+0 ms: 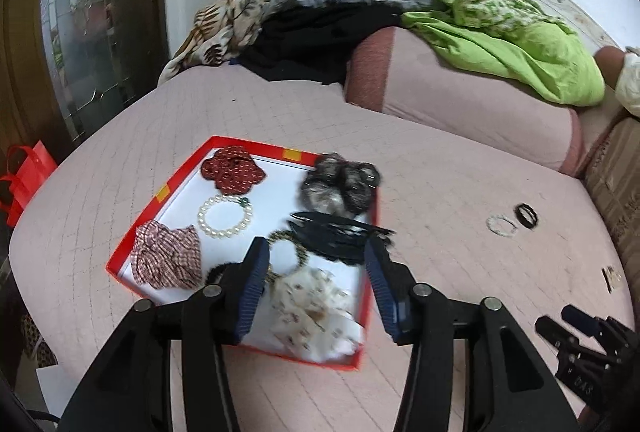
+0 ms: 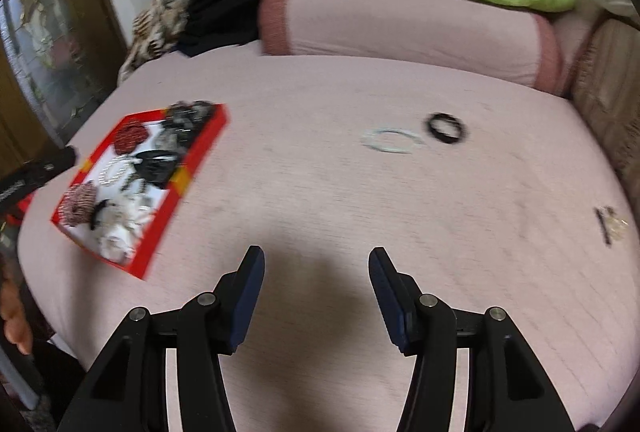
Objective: Organize jewelry
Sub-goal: 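Withdraw both tools from the tray toward the white beaded bracelet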
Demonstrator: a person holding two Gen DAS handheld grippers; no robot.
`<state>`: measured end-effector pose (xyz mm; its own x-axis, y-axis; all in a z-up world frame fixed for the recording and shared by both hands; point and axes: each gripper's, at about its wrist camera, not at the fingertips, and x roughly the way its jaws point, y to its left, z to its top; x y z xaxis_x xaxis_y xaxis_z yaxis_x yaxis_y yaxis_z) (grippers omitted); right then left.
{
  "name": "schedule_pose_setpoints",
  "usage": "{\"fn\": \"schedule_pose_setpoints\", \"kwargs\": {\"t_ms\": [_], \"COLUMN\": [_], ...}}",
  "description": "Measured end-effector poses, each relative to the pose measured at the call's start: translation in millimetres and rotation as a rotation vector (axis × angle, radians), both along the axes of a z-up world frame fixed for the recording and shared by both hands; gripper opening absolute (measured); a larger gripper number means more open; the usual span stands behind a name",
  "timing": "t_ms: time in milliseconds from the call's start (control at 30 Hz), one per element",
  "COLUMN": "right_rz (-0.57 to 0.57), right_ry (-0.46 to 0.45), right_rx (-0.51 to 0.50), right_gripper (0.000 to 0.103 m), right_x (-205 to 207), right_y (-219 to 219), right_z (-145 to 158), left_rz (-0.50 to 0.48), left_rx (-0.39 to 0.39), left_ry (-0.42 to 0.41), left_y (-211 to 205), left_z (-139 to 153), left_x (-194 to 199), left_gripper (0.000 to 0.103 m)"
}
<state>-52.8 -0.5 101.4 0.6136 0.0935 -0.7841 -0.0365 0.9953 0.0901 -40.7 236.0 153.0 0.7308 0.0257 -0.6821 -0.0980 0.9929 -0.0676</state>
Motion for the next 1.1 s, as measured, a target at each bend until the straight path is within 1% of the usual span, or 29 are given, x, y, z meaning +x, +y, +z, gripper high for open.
{"fn": "schedule_pose_setpoints", "kwargs": {"t_ms": [167,300,367,467,567,633,800,933,1100], "right_rz": [-0.093,-0.162,-0.174,-0.181,-0.191,-0.200,-0.222,-0.250,-0.252], "right_ry": [-0.030,-0.046,-0.052,-0.076,-0.103,-0.113,-0.109,-0.106,-0.093], "right_rx": [-0.006,0.047,0.061,0.074,0.083,0.091,0.125,0.136,0.134], "right_gripper": [0.060,0.061,0.061,0.061,0.064,0.065,0.065,0.065,0.065], "right_x": [-20.3,-32.8,-37.6,-46.9,-55.6,-59.6,-63.6,-65.0,-62.3], "right_y": [-46.9,-75.5,-81.6,-88.3,-95.6,-100.7,-115.0,-123.5,-123.3], "right_z": [1.8,1.5,1.8,2.9,3.9,2.9,-5.2,-9.7,-14.0], "left_rz": [-0.053,-0.104,-0.139,-0.197,-0.245,-0.261,-0.268,-0.267,-0.277], "left_rx": [-0.015,0.024,0.032,0.052,0.096,0.120,0.148,0.164,0.171], "left_ry": [0.031,0.011,-0.008,-0.024,-0.021,-0.011,0.043,0.064,0.085], "left_y": [-32.5,-69.1,-89.8,-122.8,-149.8,-161.4,-175.6,-178.7,-179.0], "left_z": [9.8,21.6,27.2,31.0,28.1,24.0,9.4,2.1,-5.9], "left_x": [-36.9,-58.3,-67.9,-83.7,-94.3,-97.2,-97.1,-94.4,-91.9], "left_gripper": [0.051,0.053,0.059,0.061,0.062,0.062,0.062,0.062,0.062]}}
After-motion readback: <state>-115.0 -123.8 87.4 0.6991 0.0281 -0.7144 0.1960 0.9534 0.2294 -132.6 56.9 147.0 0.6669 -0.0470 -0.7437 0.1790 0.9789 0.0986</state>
